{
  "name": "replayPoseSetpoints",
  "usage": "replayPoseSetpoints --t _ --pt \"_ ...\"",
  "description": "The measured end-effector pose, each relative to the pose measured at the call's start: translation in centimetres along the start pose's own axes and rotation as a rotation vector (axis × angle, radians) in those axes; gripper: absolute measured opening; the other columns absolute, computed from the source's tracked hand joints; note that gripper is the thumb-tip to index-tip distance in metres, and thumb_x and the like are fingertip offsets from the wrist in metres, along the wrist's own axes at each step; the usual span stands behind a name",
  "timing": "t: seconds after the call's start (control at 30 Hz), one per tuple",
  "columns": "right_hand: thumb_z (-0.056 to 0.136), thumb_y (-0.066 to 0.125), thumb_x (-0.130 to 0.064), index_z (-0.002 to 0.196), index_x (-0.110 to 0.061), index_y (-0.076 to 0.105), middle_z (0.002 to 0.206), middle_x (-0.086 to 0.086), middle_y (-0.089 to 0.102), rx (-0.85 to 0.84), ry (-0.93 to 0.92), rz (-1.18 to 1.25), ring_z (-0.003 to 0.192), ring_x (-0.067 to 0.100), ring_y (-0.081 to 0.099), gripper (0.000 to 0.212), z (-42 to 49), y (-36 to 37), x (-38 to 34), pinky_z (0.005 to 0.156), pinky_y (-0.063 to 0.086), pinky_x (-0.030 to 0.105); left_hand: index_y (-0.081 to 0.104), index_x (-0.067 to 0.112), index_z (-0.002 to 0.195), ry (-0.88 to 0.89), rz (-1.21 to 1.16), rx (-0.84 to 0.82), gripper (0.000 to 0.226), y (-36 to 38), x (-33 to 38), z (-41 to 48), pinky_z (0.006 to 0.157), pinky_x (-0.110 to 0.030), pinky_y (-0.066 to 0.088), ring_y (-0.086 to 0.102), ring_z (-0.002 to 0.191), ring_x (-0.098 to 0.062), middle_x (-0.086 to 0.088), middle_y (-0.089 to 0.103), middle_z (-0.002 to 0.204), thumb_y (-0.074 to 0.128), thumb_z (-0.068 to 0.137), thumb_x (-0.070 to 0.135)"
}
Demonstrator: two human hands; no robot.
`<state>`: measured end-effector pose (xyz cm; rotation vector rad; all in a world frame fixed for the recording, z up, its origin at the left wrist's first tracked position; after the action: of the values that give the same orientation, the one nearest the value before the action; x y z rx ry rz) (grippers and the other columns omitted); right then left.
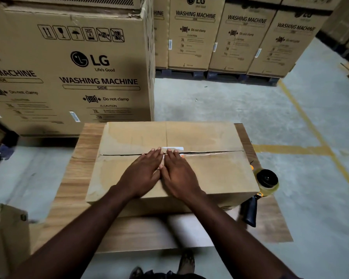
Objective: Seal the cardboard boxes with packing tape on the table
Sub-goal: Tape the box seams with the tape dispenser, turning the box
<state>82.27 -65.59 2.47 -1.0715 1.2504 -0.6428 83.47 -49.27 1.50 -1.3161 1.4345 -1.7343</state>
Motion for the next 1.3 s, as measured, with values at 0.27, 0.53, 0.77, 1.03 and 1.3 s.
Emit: replayPoseSetpoints --t 0.27,0.53,0.77,1.03,1.3 --pt "0.107 0.035 -0.034 0.143 -0.021 0.057 0.155 -0.007 0.047 0.149 0.216 0.039 0.149 0.009 0.03 0.044 -1.4 -3.0 6.2 0.121 0.02 0.041 0.038 0.04 0.152 -0.225 -0.055 0.122 0.057 -3.6 -10.1 -6.2 0.121 -0.045 0.019 0.024 0.148 -0.003 0.019 0.034 0.158 0.03 0.098 0.055" --pt "0.087 0.017 -0.054 0.142 -0.001 0.049 0.15 0.023 0.046 0.01 0.017 -0.005 0.144 0.037 0.037 0.082 1.7 1.8 -5.7 0.118 0.026 0.05 0.062 0.021 0.137 -0.236 -0.217 0.326 0.048 -3.0 -9.3 -5.6 0.113 -0.043 0.038 0.047 0.136 -0.018 0.004 0.058 0.143 0.05 0.094 0.04" --pt "0.097 0.021 -0.056 0.158 -0.013 0.028 0.169 0.006 0.015 -0.014 -0.019 -0.088 0.156 0.019 0.008 0.075 0.7 3.5 -6.2 0.124 0.006 0.046 0.073 0.019 0.118 -0.323 -0.439 0.536 0.039 -3.3 -10.4 -6.8 0.104 -0.028 0.042 0.056 0.12 -0.009 0.006 0.065 0.128 0.083 0.081 0.024" --pt "0.096 0.021 -0.054 0.16 -0.001 0.01 0.168 0.018 0.004 0.091 0.387 -0.17 0.156 0.034 -0.001 0.084 1.1 3.0 -5.7 0.123 0.003 0.056 0.043 0.024 0.148 -0.521 -0.763 0.505 0.084 -2.4 -11.2 -6.9 0.108 -0.034 0.043 0.051 0.128 -0.013 0.003 0.045 0.146 0.087 0.077 0.028" --pt "0.097 0.026 -0.059 0.158 0.002 0.008 0.16 0.037 -0.01 -0.052 0.241 -0.149 0.148 0.055 -0.015 0.089 2.5 6.9 -14.9 0.12 -0.009 0.06 0.039 0.033 0.15 -0.549 -0.965 0.373 0.065 -1.6 -11.4 -6.9 0.101 -0.03 0.041 0.055 0.124 -0.011 0.013 0.057 0.138 0.069 0.093 0.034"
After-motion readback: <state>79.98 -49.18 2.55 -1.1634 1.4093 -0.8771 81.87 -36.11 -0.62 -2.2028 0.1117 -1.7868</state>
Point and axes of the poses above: each hand's wrist, its own z-axis towards the middle knuckle, its own y-axis out of the palm, x = y × z, the point moved 1 cm from there along z, towards the middle knuckle
